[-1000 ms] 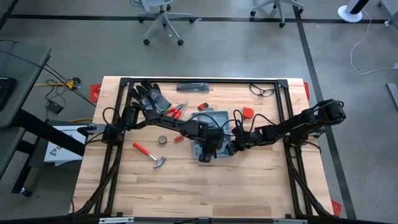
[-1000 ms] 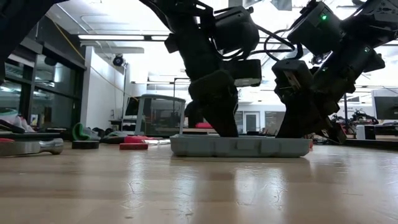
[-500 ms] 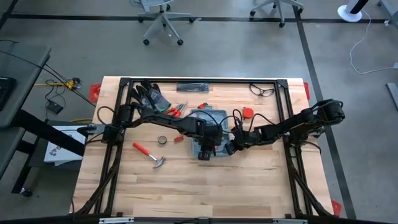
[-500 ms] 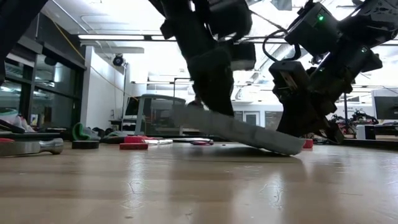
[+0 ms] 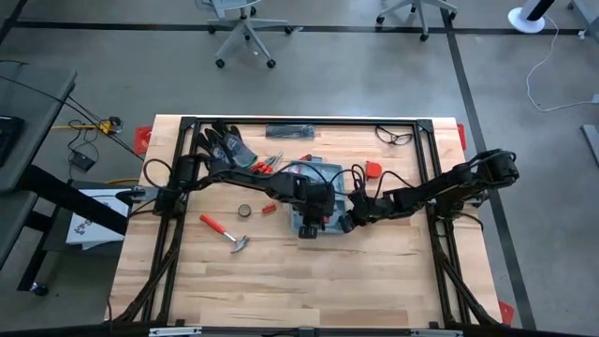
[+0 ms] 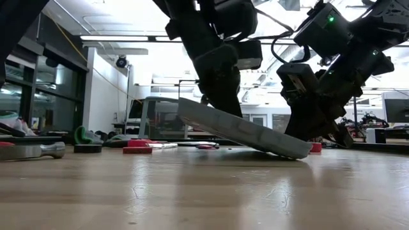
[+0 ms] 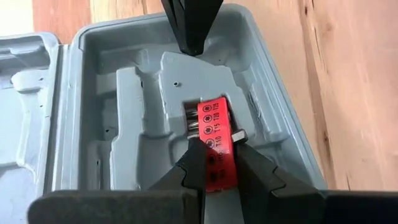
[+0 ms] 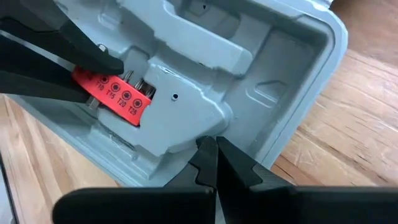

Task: Prefit tool cases
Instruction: Remove the screwdriver bit set from the gray prefit tool case

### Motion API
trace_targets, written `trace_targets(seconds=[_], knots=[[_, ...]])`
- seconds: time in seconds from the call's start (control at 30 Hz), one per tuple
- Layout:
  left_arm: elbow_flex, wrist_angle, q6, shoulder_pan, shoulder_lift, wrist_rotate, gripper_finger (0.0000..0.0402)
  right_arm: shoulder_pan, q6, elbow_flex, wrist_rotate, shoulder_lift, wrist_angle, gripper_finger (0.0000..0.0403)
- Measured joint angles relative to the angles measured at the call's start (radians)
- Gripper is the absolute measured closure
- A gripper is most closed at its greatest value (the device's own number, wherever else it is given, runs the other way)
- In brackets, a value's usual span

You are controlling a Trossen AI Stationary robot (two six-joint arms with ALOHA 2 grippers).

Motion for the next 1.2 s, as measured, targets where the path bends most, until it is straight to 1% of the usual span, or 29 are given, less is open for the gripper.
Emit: trace_targets(seconds=[0.2,0.3,0.43,0.57,0.7,0.9,1.03,1.1,1.2], knots=[[0.0,0.003,0.004,0.019,0.0,0.004,0.0355,0.0,0.025,0.0,0.007,0.0,-0.008,0.0403],[0.0,0.014,0.004,0.026,0.0,0.007,0.0356,0.0,0.085,0.005,0.014,-0.002,-0.073,0.0403],[0.004,0.034,-0.001,0.029,-0.006,0.008,0.0357,0.0,0.114,0.007,0.011,-0.004,-0.142,0.0403],[0.005,0.053,-0.034,0.032,-0.011,0.044,0.0357,0.0,0.138,0.007,0.008,-0.004,-0.146,0.0403],[0.005,0.07,-0.049,0.032,-0.011,0.049,0.0357,0.002,0.165,0.007,0.007,-0.004,-0.162,0.0403],[0.005,0.074,-0.044,0.033,-0.011,0.051,0.0358,0.006,0.159,0.007,0.01,-0.004,-0.168,0.0403],[0.004,0.095,-0.043,0.033,-0.011,0.083,0.0358,0.007,0.158,0.007,0.005,-0.004,-0.186,0.0403],[0.004,0.105,-0.043,0.032,-0.011,0.076,0.0358,0.007,0.158,0.008,0.004,-0.005,-0.198,0.0403],[0.004,0.105,-0.042,0.031,-0.011,0.02,0.0358,0.007,0.16,0.009,0.003,-0.006,-0.204,0.0403]])
